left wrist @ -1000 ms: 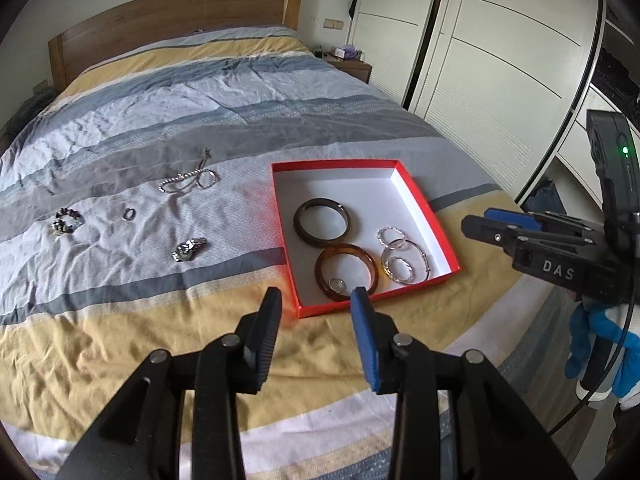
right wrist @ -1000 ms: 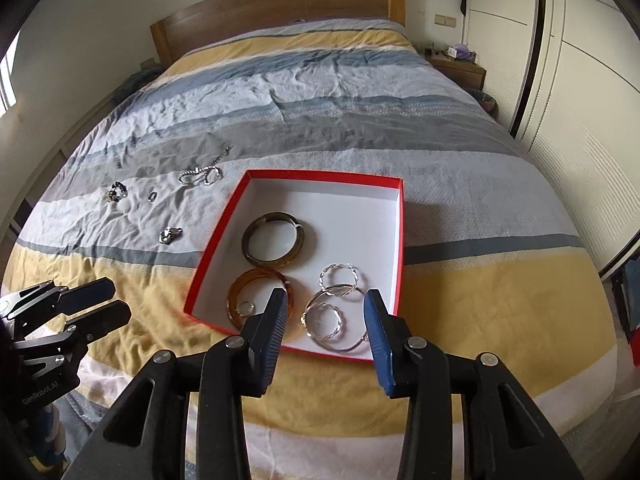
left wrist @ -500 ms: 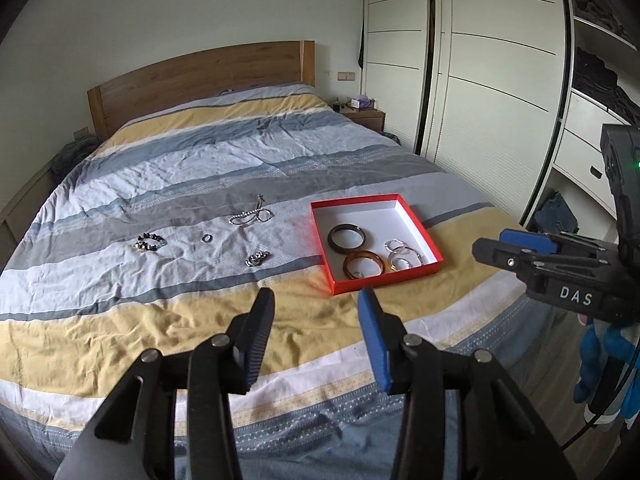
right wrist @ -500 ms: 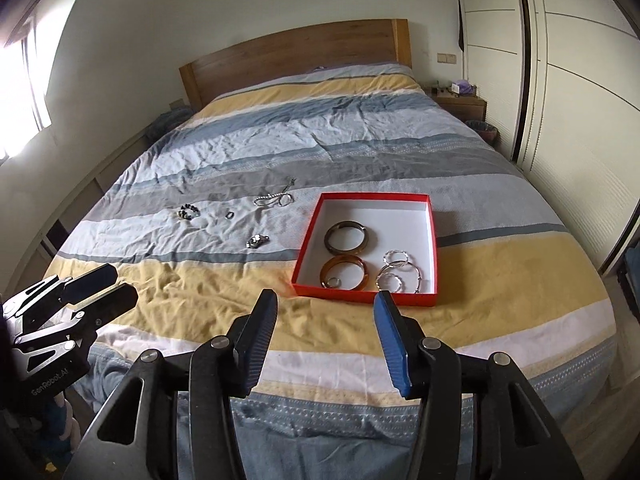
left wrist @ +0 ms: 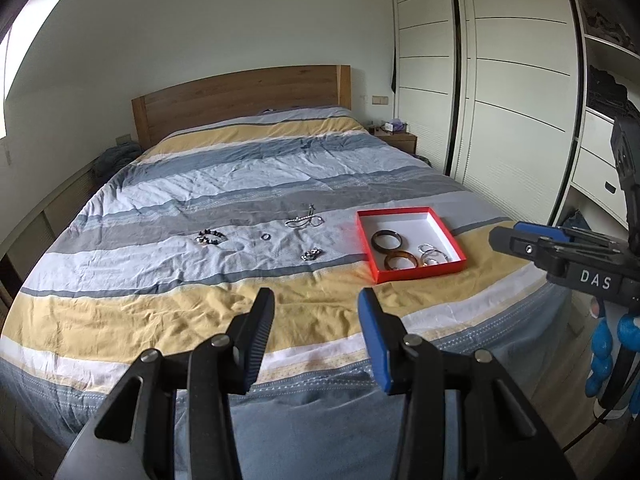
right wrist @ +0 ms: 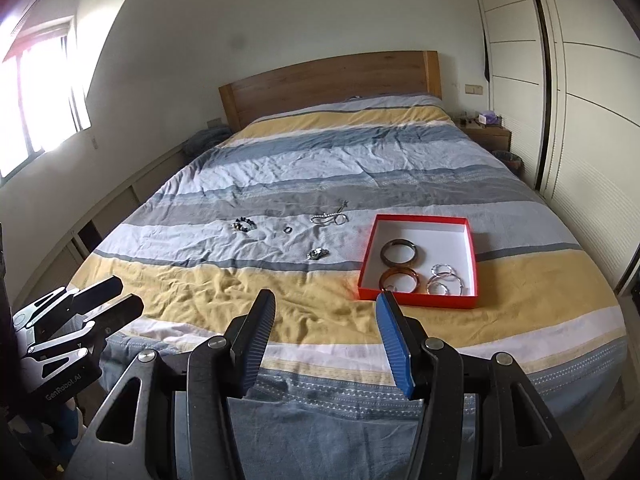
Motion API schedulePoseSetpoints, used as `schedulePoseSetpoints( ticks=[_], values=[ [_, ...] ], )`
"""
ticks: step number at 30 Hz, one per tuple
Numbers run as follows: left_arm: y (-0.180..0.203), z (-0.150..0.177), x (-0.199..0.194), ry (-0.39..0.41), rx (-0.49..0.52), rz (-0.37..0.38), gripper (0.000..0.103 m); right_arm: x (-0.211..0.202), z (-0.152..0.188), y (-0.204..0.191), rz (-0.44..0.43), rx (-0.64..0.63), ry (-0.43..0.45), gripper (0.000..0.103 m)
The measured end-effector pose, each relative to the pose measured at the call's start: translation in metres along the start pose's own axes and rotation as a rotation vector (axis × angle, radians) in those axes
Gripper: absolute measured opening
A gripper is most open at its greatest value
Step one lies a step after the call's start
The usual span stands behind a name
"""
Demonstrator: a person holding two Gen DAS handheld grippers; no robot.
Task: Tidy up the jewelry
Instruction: 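Lift both open tools out of the box toward the remaining jewelry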
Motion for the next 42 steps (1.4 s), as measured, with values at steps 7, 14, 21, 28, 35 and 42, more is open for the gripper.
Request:
schedulePoseSetpoints(
  ticks=[7, 14, 21, 28, 35, 42],
  values=[
    [-0.043, 0.004, 0.0, -0.006, -0.078, -0.047, 0.042, 0.008, 0.001, -0.022, -0.027, -0.031, -0.01, 0.052],
    [-0.079, 0.012, 0.018, -0.035, -0.131, -0.062, 0.042, 0.025, -0.007, -0.024, -0.014, -0.018, -0.025, 0.052],
    [-0.117, 0.013, 0.034, -0.059, -0.177, -0.1, 0.042, 0.049, -0.018, -0.033, -0.018, -0.014, -0.042, 0.052],
    [-0.161, 0.011, 0.054, -0.093, -0.261, -0.14, 0.042, 0.076, -0.032, -0.041, -0.028, -0.038, -0.06, 0.052],
    [-0.186, 0.007, 0.074, -0.116, -0.306, -0.173, 0.042, 0.115, -0.039, -0.046, -0.04, -0.055, -0.089, 0.052],
    [-0.202, 0.008, 0.102, -0.152, -0.335, -0.193, 0.042, 0.143, -0.05, -0.043, -0.037, -0.059, -0.088, 0.052]
  ],
)
Point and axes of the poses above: each gripper's, at about its wrist camera, not at the fingertips, and x roughly the way its jaws point, y to its right, z to its underside, the point moved 4 cm from there along x, roughly the way its jaws point, and after that the axes turned 4 degrees about z, right-handed, at the moved point
